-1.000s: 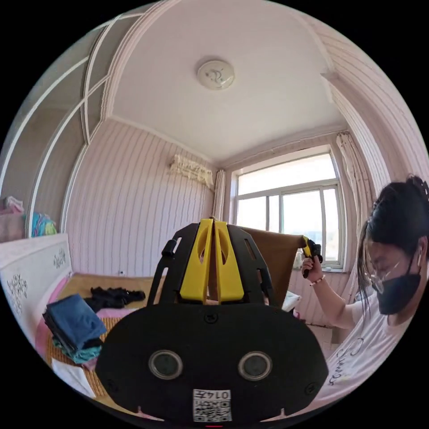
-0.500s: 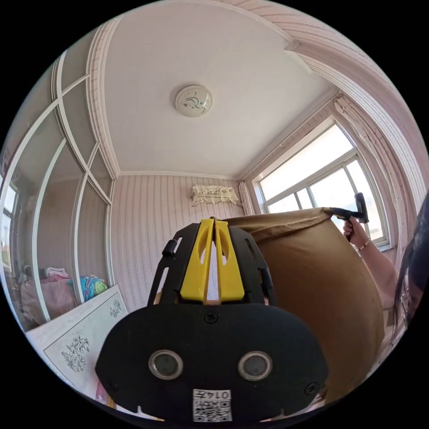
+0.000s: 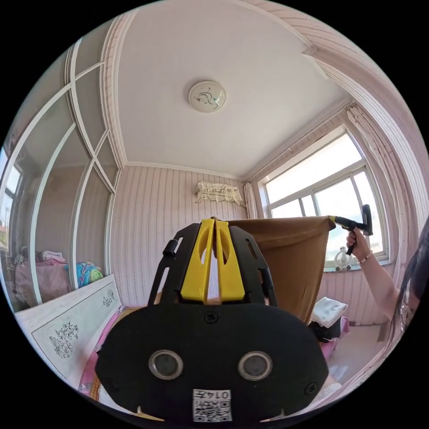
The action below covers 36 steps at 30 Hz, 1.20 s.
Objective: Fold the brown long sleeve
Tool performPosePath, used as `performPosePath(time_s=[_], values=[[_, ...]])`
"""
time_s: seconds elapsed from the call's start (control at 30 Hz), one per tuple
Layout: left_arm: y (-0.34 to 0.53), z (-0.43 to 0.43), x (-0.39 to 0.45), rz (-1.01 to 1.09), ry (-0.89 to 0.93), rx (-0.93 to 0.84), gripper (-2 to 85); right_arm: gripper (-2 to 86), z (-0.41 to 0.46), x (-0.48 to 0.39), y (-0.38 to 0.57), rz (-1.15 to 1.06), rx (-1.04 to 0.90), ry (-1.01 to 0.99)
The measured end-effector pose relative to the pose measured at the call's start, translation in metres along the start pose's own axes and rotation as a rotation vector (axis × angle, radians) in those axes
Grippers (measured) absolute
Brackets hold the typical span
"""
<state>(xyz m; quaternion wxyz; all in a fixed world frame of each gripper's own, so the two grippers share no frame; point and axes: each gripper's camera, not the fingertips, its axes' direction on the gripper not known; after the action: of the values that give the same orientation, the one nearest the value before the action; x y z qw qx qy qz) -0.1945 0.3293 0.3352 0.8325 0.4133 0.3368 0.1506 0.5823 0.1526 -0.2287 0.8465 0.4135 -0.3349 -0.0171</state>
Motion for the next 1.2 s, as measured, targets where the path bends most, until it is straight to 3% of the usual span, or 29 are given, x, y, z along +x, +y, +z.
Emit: performPosePath(time_s=[0.4, 0.5, 0.6, 0.67, 0.77, 0.87, 0.93, 1.1, 1.2], values=[[-0.046, -0.082, 0.028, 0.081, 0.009, 0.232, -1.0, -0.3, -0.022, -0.050, -0.038, -0.136, 0.138, -0.056], [-0.055, -0.064, 0.023, 0.093, -0.007, 0.210, -1.0, -0.3, 0.031, -0.022, -0.046, -0.107, -0.027, -0.025], [-0.047, -0.006, 0.007, 0.074, -0.038, 0.082, -0.9, -0.2, 0.125, 0.040, -0.023, 0.008, -0.301, -0.063], [-0.016, 0.069, -0.019, 0.011, -0.045, -0.095, -1.0, -0.2, 0.210, 0.100, 0.029, 0.127, -0.513, -0.094], [0.060, 0.176, -0.061, -0.131, -0.062, -0.330, -1.0, -0.2, 0.301, 0.175, 0.120, 0.335, -0.659, -0.108], [0.140, 0.265, -0.093, -0.237, -0.103, -0.507, -1.0, -0.2, 0.349, 0.235, 0.178, 0.491, -0.596, -0.071], [0.157, 0.300, -0.103, -0.295, -0.117, -0.522, -1.0, -0.2, 0.366, 0.258, 0.173, 0.487, -0.530, -0.048], [0.078, 0.336, -0.080, -0.167, -0.149, -0.286, -1.0, -0.2, 0.369, 0.265, 0.075, 0.221, -0.255, 0.018], [0.057, 0.344, -0.083, -0.207, -0.142, -0.191, -1.0, -0.2, 0.366, 0.261, 0.059, 0.119, -0.149, 0.037]])
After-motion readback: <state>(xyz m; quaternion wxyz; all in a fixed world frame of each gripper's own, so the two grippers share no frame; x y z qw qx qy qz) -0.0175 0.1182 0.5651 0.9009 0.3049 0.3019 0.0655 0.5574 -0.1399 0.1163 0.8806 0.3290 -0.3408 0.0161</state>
